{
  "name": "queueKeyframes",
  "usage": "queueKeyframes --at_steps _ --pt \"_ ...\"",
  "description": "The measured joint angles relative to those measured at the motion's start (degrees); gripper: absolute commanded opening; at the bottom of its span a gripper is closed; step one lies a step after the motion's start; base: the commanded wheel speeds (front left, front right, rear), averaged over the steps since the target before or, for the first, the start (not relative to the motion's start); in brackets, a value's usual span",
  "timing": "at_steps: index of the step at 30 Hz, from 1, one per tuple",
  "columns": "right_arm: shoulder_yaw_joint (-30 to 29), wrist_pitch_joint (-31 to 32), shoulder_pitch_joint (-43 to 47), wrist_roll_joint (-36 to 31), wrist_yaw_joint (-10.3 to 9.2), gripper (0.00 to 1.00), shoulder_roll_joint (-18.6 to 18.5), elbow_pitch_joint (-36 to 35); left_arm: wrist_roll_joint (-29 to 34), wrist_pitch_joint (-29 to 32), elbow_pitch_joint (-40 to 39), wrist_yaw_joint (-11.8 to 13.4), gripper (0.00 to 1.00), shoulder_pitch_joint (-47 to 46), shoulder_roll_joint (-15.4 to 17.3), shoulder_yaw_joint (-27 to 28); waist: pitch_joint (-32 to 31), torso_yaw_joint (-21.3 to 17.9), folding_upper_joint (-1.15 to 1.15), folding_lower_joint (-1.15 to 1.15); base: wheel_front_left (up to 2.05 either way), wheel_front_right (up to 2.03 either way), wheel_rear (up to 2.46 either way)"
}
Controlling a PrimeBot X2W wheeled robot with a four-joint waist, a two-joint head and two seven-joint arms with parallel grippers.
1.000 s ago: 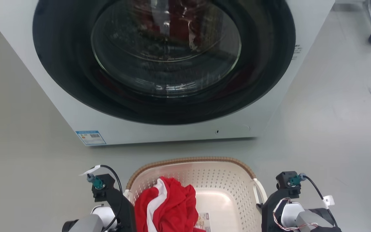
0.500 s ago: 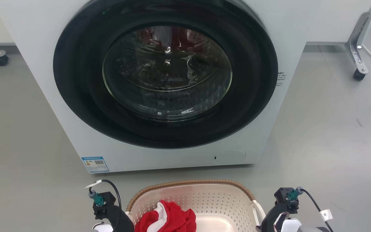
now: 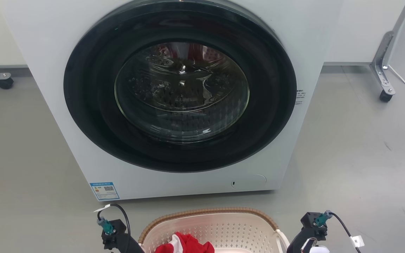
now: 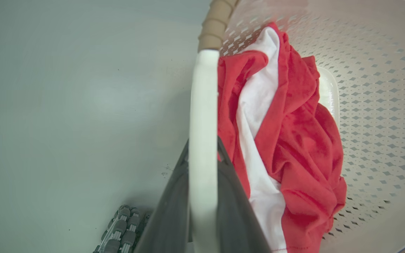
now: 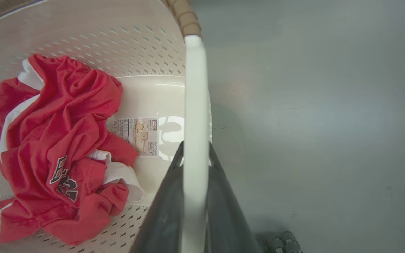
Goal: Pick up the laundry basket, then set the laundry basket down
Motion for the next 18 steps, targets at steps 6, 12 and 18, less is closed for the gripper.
queueKeyframes --at_steps 6,12,18 --pt "0.09 0.49 0.66 1.08 0.00 0.00 0.00 0.16 -0.16 0.35 -0.07 0.00 0.00 0.30 0.00 -0.23 -0.29 -0.17 0.00 0.00 0.00 0.00 0.00" --pt "0.14 0.51 0.76 1.65 0.00 0.00 -0.01 0.20 -0.57 0.35 -0.18 0.00 0.00 0.54 0.04 -0.40 -0.37 -0.26 0.01 0.01 0.00 0.00 0.00" --pt "0.46 0.51 0.75 2.24 -0.01 0.00 -0.05 0.04 -0.65 0.33 -0.41 0.01 0.00 0.75 0.12 -0.68 -0.33 -0.28 0.00 0.01 0.00 0.00 0.00"
